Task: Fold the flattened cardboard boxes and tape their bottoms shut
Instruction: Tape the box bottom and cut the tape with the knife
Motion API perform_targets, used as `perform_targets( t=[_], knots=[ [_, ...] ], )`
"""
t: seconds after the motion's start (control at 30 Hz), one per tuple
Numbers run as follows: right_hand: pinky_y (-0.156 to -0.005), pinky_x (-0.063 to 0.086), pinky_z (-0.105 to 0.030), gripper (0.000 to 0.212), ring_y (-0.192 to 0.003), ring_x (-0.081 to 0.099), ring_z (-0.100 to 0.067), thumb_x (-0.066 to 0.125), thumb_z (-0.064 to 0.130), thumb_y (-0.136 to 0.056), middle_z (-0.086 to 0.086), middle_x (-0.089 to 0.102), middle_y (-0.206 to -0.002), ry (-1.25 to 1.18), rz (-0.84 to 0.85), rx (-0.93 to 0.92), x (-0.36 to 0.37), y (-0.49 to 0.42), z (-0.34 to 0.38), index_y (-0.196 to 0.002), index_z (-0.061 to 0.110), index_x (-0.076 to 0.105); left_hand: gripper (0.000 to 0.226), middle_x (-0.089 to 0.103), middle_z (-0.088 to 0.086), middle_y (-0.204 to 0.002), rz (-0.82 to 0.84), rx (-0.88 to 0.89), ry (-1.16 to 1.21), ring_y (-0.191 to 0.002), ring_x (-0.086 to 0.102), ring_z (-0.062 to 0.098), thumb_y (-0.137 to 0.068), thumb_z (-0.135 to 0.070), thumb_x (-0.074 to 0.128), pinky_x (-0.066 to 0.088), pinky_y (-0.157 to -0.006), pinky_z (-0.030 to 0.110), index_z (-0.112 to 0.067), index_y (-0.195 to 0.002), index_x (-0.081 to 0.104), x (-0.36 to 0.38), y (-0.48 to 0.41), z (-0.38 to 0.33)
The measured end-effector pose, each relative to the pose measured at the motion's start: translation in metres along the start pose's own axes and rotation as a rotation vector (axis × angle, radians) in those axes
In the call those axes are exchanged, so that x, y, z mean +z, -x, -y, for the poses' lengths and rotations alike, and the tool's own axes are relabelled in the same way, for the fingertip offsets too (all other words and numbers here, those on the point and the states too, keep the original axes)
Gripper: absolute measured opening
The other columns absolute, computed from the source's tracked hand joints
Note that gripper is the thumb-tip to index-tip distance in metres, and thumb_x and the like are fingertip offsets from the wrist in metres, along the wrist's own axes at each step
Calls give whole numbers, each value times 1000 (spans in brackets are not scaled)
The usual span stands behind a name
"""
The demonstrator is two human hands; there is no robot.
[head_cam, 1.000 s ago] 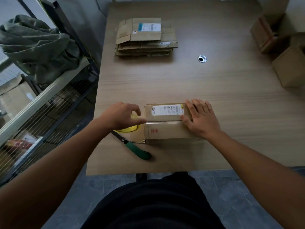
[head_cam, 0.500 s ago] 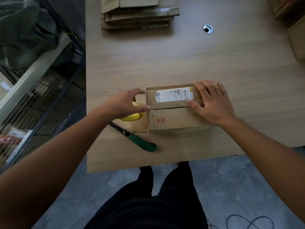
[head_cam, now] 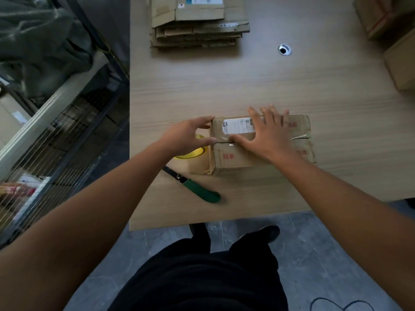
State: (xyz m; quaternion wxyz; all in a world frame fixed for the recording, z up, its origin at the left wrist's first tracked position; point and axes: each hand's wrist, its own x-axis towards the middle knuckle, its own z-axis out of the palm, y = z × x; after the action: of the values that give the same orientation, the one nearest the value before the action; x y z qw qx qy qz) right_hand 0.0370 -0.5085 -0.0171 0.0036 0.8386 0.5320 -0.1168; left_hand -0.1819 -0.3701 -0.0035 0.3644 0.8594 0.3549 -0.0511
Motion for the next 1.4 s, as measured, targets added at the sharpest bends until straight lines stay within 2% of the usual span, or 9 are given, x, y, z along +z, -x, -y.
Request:
perform_targets(
  t=[0.17, 0.3, 0.5, 0.67, 0.8, 0.93, 1.07, 1.2, 1.4],
  knots=[
    [-124, 18, -55, 58, -142, 40, -37, 63, 41, -93, -20, 58, -136, -322, -462, -414, -12, 53, 37, -133, -1, 58, 74, 60, -16, -141, -10, 11, 16, -130, 55, 17, -90, -51, 69, 45, -107, 42, -38, -155, 36, 3, 0, 0],
    [-119, 33, -44, 47, -134, 48, -34, 68, 27, -92, -21, 61, -133, -292, -225, -878, 34, 135, 103, -130, -1, 63, 74, 62, -13, -139, -12, 23, -27, -129, 57, 18, -90, -55, 68, 45, -107, 41, -38, -155, 37, 3, -2, 1],
    [-109, 43, -51, 72, -134, 43, -40, 66, 39, -95, -20, 44, -150, -243, 144, -340, 133, 121, 133, -152, 3, 39, 75, 64, -14, -136, 11, 43, -121, -127, 58, 18, -89, -61, 65, 46, -105, 42, -39, -154, 35, 0, -5, 4],
    [-65, 53, -44, 45, -87, 60, -37, 84, 21, -79, -17, 60, -102, -123, -7, -247, 152, 108, 140, -116, 3, 65, 74, 65, -15, -134, 6, 55, -148, -124, 59, 17, -89, -62, 64, 46, -103, 37, -39, -154, 35, -1, -6, 3],
    [-46, 47, -35, 32, -65, 62, -29, 54, 31, -101, -13, 58, -106, -128, 10, -368, 126, 137, 101, -123, 9, 62, 75, 64, -13, -135, 6, 60, -192, -124, 59, 22, -90, -63, 63, 45, -99, 37, -38, -155, 34, -2, -7, 4],
    [-62, 46, -33, 38, -75, 57, -17, 38, 41, -107, 0, 50, -114, -443, 220, -256, 61, 182, 50, -130, 13, 51, 74, 65, -13, -134, 11, 58, -176, -123, 60, 24, -90, -63, 63, 49, -99, 43, -39, -154, 34, -1, -7, 1],
    [-62, 35, -18, 29, -70, 49, -4, 41, 44, -107, 9, 49, -81, -723, -30, -10, 3, 184, 37, -103, 18, 52, 71, 68, -12, -128, -28, 44, -106, -117, 64, 23, -87, -63, 66, 51, -98, 45, -38, -149, 43, 3, -5, 6],
    [-120, 23, -36, 48, -141, 36, -25, 36, 40, -105, -13, 50, -147, -511, -116, 57, -7, 128, 65, -128, 3, 58, 53, 71, -5, -117, -99, 37, -108, -107, 65, 20, -87, -62, 67, 52, -87, 36, -25, -125, 67, 11, -3, 5],
    [-123, 1, -61, 54, -154, -2, -43, 24, 43, -109, -23, 8, -167, -190, 161, 170, -5, 95, 101, -140, 5, 46, 29, 73, 2, -111, -103, 99, 59, -100, 66, 20, -93, -41, 69, 52, -87, 35, -18, -109, 76, 13, 14, 7]
  ],
)
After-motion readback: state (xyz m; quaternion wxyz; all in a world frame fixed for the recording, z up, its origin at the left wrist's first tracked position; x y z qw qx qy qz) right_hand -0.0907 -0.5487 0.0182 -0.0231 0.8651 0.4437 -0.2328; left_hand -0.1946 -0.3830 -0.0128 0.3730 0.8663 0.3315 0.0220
